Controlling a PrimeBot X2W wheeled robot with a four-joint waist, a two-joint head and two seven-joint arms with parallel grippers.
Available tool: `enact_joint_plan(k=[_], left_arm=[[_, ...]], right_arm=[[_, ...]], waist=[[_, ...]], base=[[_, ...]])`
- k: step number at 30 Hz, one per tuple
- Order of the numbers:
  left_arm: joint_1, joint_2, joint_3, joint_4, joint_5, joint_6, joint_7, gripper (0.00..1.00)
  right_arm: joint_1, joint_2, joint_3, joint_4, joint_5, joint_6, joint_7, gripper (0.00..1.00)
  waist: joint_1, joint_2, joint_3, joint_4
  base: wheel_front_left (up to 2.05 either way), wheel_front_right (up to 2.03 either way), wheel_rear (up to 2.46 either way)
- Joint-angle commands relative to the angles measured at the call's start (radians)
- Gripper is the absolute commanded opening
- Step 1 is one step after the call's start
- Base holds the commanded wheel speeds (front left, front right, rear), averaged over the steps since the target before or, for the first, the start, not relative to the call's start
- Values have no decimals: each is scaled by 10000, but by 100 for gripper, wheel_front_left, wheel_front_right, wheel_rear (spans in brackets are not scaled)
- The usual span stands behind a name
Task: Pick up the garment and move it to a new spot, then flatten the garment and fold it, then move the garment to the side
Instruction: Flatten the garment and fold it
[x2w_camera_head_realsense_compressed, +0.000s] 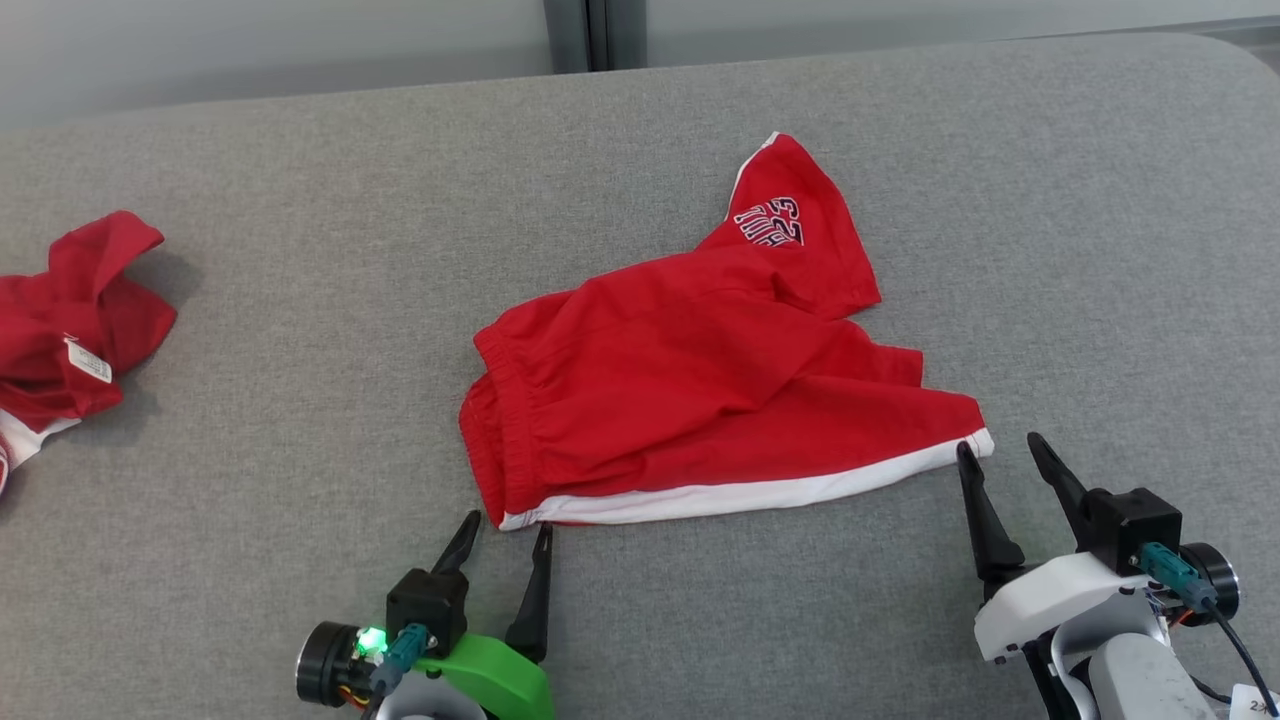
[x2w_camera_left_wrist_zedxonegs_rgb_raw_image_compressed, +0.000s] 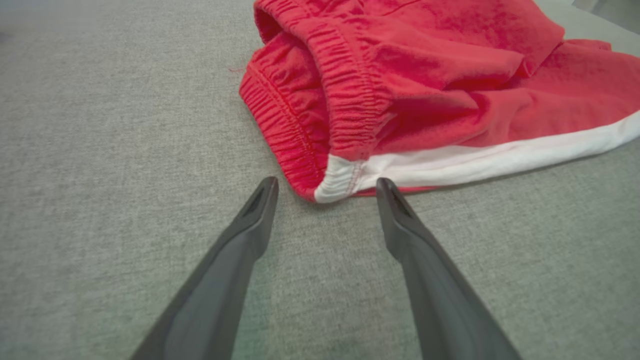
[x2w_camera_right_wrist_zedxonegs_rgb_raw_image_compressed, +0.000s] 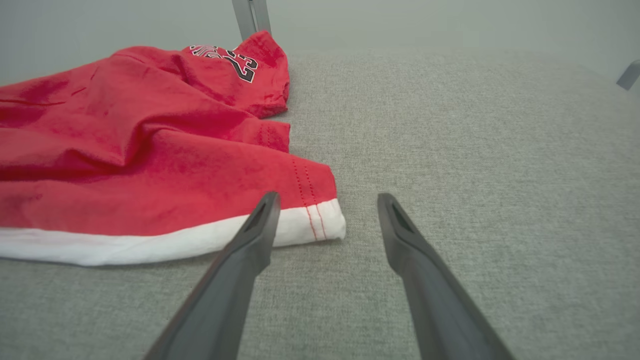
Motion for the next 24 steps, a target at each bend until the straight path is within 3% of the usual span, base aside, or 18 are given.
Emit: enact_joint_plan(k=[1, 9, 18, 24], left_arm=[[-179, 43, -65, 51, -15, -69, -1, 100], [-358, 43, -245, -100, -87, -81, -1, 95], [-388, 43, -349, -545, 304, 213, -1, 100], [-265, 45, -416, -431, 272, 6, -1, 99]], right_arm=[[-85, -35, -29, 56, -40, -14, -4, 100], [-195, -36, -94, 119, -56, -14, -4, 100], [-266, -36, -169, 137, -95, -14, -4, 100], [-382, -34, -240, 313, -44, -14, -4, 100]], waist=[[0, 0, 139, -67], [0, 0, 314, -73], [0, 0, 386, -60], [0, 0, 425, -61]], base=[[0, 0, 0], [0, 0, 0], [0, 0, 0], [0, 0, 0]])
